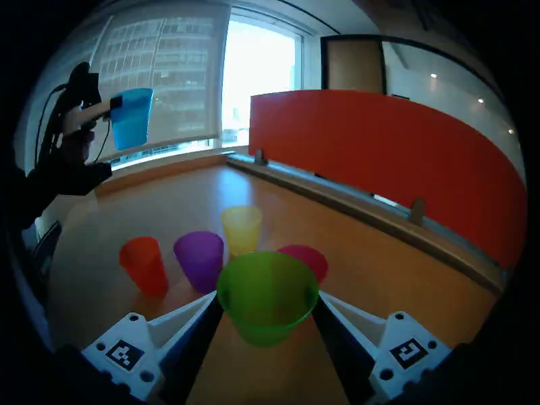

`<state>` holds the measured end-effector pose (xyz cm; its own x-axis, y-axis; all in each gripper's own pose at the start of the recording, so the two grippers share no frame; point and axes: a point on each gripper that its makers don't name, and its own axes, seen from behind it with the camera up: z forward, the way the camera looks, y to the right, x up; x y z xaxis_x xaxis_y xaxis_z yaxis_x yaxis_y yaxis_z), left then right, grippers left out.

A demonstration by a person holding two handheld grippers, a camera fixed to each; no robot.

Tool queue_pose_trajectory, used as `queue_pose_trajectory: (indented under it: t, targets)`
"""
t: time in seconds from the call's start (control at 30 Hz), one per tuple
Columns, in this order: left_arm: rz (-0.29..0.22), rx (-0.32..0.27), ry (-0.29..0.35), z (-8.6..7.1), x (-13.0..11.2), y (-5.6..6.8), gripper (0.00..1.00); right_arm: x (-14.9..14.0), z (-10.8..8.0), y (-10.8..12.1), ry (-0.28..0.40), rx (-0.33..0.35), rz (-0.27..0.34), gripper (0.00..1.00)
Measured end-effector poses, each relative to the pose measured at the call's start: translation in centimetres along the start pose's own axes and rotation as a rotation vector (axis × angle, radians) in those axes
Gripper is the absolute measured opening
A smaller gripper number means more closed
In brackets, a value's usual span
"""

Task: Pour water

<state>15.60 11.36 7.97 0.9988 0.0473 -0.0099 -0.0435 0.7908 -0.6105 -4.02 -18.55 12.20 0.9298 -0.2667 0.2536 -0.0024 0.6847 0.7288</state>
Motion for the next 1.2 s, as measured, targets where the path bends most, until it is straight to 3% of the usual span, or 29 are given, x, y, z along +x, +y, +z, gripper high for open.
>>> queue_pose_trajectory:
  t: [0.3, 0.5, 1.2]
  targets:
    - [-0.004, -0.005, 0.001, -0.3, 0.0, 0.3, 0.89, 5.0, -1.5, -2.2, 0.119, 0.03, 0.02, 0.91]
    - [-0.009, -0.031, 0.007, -0.3, 0.2, 0.9, 0.89, 6.9, -2.5, -3.4, 0.17, 0.039, 0.012, 0.91]
    - [-0.02, -0.091, 0.009, 0.4, -0.5, 1.9, 0.89, 9.4, -3.8, -6.6, 0.262, 0.074, -0.041, 0.91]
